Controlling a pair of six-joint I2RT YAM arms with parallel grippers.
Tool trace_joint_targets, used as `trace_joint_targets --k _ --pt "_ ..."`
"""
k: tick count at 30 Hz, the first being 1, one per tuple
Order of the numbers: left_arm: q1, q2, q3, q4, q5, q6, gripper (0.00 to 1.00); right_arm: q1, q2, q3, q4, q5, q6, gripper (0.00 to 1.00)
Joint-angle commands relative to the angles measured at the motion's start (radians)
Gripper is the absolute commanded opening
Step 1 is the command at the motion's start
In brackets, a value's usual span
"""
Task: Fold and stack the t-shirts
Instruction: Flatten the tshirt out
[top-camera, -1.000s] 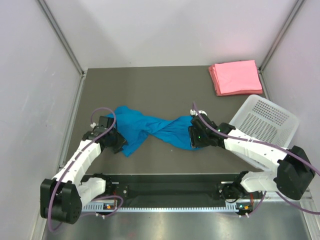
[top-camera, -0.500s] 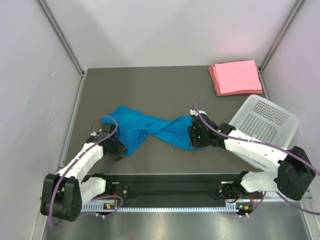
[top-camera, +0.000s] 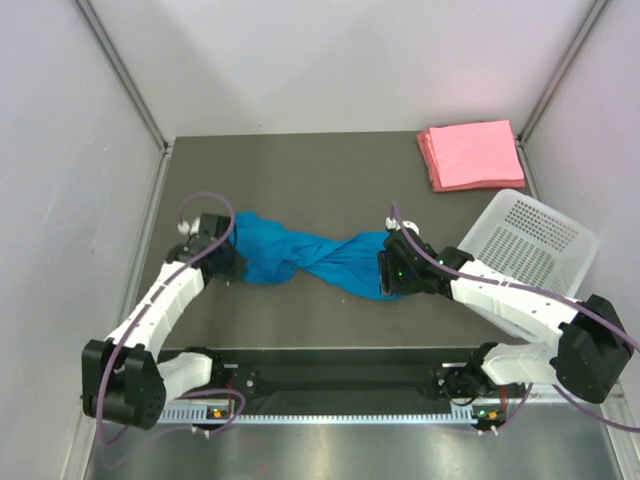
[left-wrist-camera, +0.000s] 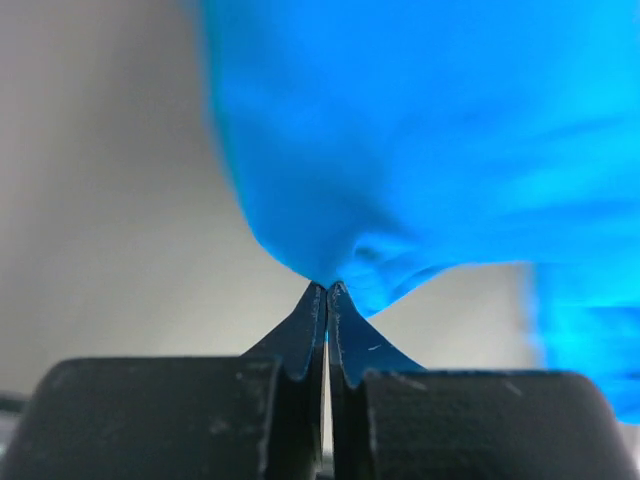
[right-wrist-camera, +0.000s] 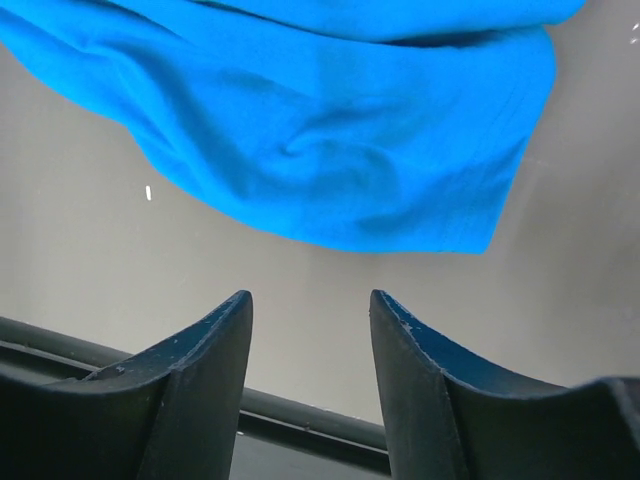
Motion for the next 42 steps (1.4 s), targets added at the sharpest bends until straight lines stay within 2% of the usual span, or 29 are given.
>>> trace_joint_targets --k 1,7,12,15,22,28,31,37,42 --pt "-0.003 -0.004 0.299 0.017 -0.156 0.099 0.00 -0.013 -0.041 0.057 -0.019 0.026 -0.035 0.52" --pt "0.054 0.137 0.632 0.037 -0.146 0.151 0.00 -0.012 0.008 0.127 -0.064 0.035 -0.111 0.52" --pt "0.165 0.282 0.745 0.083 -0.007 0.142 0.00 -0.015 0.065 0.141 -0.053 0.021 -0.151 0.52" --pt "0.228 0.344 0.814 0.097 0.007 0.160 0.00 -0.013 0.108 0.133 -0.023 0.002 -0.169 0.53" --pt "0.305 0.422 0.892 0.126 0.061 0.196 0.00 -0.050 0.217 0.204 -0.032 0.060 -0.163 0.55" --pt "0.308 0.456 0.900 0.141 0.142 0.245 0.00 -0.216 0.277 0.330 -0.001 0.041 -0.117 0.54" --pt "0.311 0.485 0.900 0.143 0.184 0.263 0.00 -0.282 0.350 0.388 0.043 -0.035 -0.154 0.57" --pt "0.311 0.615 0.934 0.219 0.359 0.295 0.00 -0.348 0.513 0.515 0.036 -0.106 -0.194 0.57" --pt "0.313 0.767 1.028 0.308 0.429 0.314 0.00 -0.360 0.571 0.560 0.037 -0.134 -0.205 0.56"
